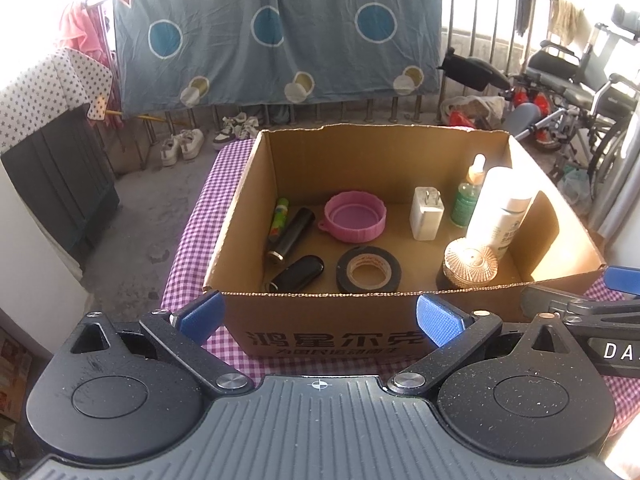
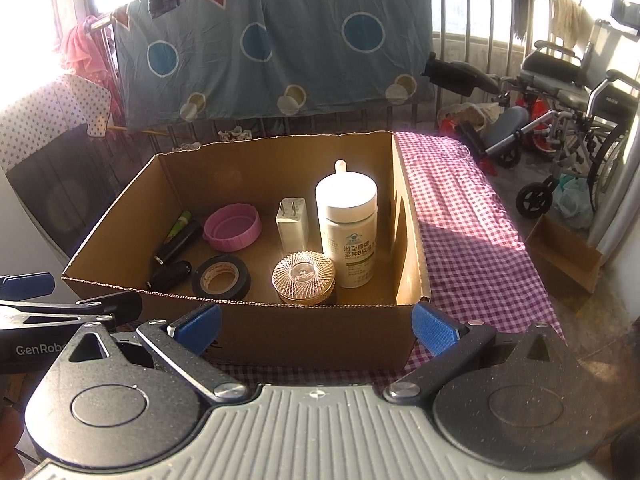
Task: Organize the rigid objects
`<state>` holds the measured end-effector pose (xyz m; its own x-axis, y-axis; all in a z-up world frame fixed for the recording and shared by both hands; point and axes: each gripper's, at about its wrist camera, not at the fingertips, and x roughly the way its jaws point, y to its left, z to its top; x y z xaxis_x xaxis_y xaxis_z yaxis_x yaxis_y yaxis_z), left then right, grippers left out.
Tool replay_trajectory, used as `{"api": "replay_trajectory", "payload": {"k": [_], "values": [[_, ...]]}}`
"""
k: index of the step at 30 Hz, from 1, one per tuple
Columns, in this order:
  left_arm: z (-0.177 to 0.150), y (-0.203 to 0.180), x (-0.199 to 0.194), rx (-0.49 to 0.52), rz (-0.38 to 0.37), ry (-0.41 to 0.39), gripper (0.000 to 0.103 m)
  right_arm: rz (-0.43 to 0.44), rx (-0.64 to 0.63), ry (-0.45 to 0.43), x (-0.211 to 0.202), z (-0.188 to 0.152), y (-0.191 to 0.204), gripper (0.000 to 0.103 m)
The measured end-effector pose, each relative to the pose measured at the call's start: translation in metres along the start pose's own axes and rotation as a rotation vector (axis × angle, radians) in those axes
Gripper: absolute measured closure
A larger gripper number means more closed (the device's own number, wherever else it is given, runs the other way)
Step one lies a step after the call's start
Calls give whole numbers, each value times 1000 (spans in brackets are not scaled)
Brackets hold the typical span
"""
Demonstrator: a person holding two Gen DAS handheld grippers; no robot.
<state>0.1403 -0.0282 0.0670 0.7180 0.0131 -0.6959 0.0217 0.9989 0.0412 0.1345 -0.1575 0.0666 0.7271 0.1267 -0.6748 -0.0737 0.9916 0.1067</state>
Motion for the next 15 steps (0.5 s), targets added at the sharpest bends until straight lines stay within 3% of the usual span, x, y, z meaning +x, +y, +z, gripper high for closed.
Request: {"api": "replay_trajectory", "payload": {"k": [15], "values": [[-2,3,-1,-6,2,4,1,-3,-5,2,-2,-1,3,0]]}}
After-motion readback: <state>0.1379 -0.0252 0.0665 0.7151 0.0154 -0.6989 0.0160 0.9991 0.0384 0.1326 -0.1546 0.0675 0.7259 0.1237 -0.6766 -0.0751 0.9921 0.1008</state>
